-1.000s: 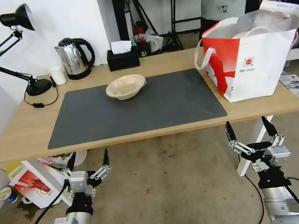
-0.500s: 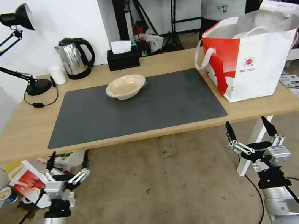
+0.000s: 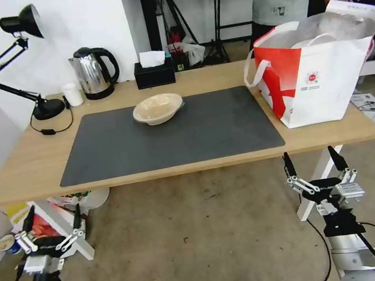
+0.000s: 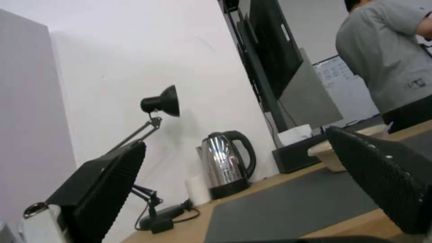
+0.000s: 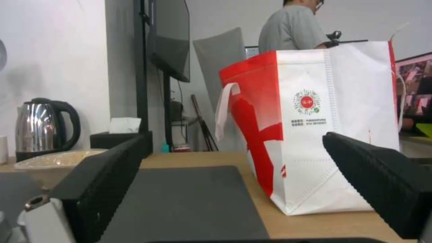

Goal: Pick up the trash from the table and place it into the takeout bag.

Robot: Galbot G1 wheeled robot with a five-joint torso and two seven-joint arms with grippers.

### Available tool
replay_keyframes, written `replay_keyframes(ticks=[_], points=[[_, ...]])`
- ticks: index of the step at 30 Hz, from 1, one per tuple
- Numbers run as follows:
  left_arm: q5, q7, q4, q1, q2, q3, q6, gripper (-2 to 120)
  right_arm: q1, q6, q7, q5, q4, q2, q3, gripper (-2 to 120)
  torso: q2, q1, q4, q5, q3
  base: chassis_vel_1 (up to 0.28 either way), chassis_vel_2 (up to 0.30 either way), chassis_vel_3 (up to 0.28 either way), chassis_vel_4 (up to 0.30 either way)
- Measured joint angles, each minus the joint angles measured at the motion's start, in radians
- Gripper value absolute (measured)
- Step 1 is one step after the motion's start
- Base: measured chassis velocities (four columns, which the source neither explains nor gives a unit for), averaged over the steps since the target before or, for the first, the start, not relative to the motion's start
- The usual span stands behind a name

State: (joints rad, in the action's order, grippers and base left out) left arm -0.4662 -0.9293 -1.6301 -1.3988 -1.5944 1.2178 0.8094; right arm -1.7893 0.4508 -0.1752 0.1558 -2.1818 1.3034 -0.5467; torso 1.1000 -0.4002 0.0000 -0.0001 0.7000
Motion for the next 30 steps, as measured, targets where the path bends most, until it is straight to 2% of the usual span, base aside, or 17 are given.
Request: replay_keyframes(ticks=[7,11,12,14,16,17,18,19,21,24,30], points=[[-0.007,-0.007,-0.014,-0.001,-0.001,0.003,-0.004,100,0.000,0.000,0.000,0.000,0.000,0.000,0.000,100,0.000,0.000,0.0001,-0.0005,0.000,0.000,0.000,0.000,0.000],[-0.029,0.003,-0.140,-0.025,-0.001,-0.018,-0.075,100,0.000,0.000,0.000,0.000,0.000,0.000,0.000,100,0.000,0.000,0.0000,0.0001,0.000,0.000,0.000,0.000,0.000],[-0.029,0.003,-0.140,-0.025,-0.001,-0.018,-0.075,100,0.000,0.000,0.000,0.000,0.000,0.000,0.000,100,0.000,0.000,0.0000,0.0001,0.000,0.000,0.000,0.000,0.000],[-0.039,0.011,-0.199,-0.036,0.000,-0.029,-0.110,100,0.000,0.000,0.000,0.000,0.000,0.000,0.000,100,0.000,0.000,-0.0001,0.0004,0.000,0.000,0.000,0.000,0.000],[-0.052,0.020,-0.279,-0.053,0.001,-0.044,-0.157,100,0.000,0.000,0.000,0.000,0.000,0.000,0.000,100,0.000,0.000,0.0000,0.0002,0.000,0.000,0.000,0.000,0.000],[-0.052,0.020,-0.279,-0.053,0.001,-0.044,-0.157,100,0.000,0.000,0.000,0.000,0.000,0.000,0.000,100,0.000,0.000,0.0000,0.0002,0.000,0.000,0.000,0.000,0.000],[-0.060,0.026,-0.326,-0.061,0.001,-0.052,-0.185,100,0.000,0.000,0.000,0.000,0.000,0.000,0.000,100,0.000,0.000,0.0000,0.0002,0.000,0.000,0.000,0.000,0.000],[-0.053,0.029,-0.351,-0.061,0.002,-0.067,-0.199,100,0.000,0.000,0.000,0.000,0.000,0.000,0.000,100,0.000,0.000,0.0007,0.0014,0.000,0.000,0.000,0.000,0.000],[-0.015,0.029,-0.350,-0.034,0.002,-0.112,-0.210,100,0.000,0.000,0.000,0.000,0.000,0.000,0.000,100,0.000,0.000,-0.0007,-0.0012,0.000,0.000,0.000,0.000,0.000],[0.003,0.030,-0.343,-0.020,0.002,-0.131,-0.211,100,0.000,0.000,0.000,0.000,0.000,0.000,0.000,100,0.000,0.000,-0.0002,0.0004,0.000,0.000,0.000,0.000,0.000],[0.022,0.031,-0.333,-0.004,0.002,-0.149,-0.213,100,0.000,0.000,0.000,0.000,0.000,0.000,0.000,100,0.000,0.000,0.0000,0.0001,0.000,0.000,0.000,0.000,0.000]])
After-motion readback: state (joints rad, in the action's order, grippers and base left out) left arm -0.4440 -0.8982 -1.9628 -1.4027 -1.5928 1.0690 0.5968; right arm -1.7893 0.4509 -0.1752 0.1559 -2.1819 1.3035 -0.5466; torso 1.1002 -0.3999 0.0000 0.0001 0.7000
